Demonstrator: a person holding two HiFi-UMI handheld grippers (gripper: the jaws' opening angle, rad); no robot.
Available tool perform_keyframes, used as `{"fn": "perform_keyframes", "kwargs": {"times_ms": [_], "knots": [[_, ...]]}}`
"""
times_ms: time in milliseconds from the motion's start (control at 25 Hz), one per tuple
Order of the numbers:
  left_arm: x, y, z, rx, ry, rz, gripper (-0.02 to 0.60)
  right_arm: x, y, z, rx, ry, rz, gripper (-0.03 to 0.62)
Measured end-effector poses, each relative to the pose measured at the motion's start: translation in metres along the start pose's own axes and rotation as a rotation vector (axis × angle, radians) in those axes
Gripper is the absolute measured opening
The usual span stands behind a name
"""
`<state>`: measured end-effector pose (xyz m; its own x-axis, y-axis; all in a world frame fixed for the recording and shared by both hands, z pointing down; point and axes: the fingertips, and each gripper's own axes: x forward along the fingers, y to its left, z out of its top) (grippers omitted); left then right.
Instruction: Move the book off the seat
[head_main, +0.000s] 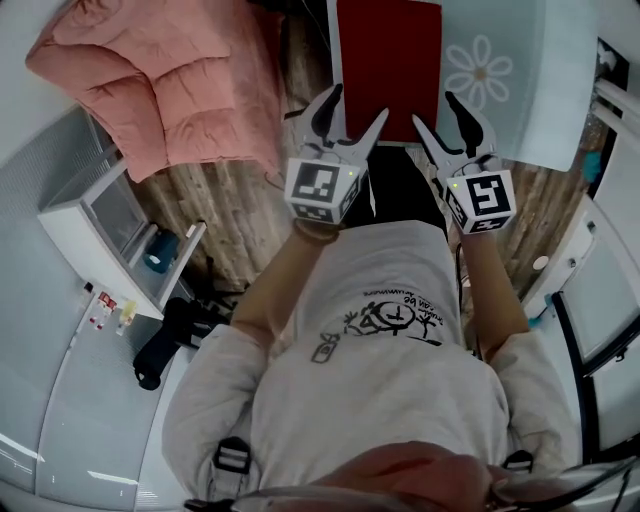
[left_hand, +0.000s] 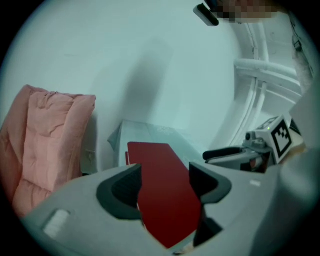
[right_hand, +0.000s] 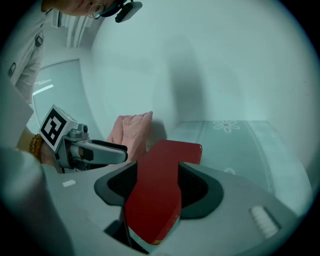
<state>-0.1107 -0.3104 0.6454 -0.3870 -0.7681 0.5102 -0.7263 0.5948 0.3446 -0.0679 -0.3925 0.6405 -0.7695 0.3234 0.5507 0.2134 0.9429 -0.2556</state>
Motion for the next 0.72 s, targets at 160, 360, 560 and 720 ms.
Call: {"fn": "perform_keyframes", "kwargs": {"times_ms": [160, 360, 560, 720], "knots": [[-0.017, -0.017, 0.034, 0.029, -0.049, -0.030, 0.254, -0.019, 0.011, 0.029, -0.025, -0.042, 0.013, 0.224], [-0.042, -0.039, 0.078, 0.063, -0.105, -0.095, 0.156, -0.043, 0.030, 0.077, -0.066, -0.111, 0.026, 0.167], [-0.068, -0.067, 0.125, 0.115, -0.165, -0.144, 0.107, -0.075, 0.045, 0.126, -0.111, -0.188, 0.032, 0.124], [-0.090, -0.085, 0.161, 0.165, -0.220, -0.167, 0.074, -0.097, 0.063, 0.161, -0.151, -0.248, 0.048, 0.092]]}}
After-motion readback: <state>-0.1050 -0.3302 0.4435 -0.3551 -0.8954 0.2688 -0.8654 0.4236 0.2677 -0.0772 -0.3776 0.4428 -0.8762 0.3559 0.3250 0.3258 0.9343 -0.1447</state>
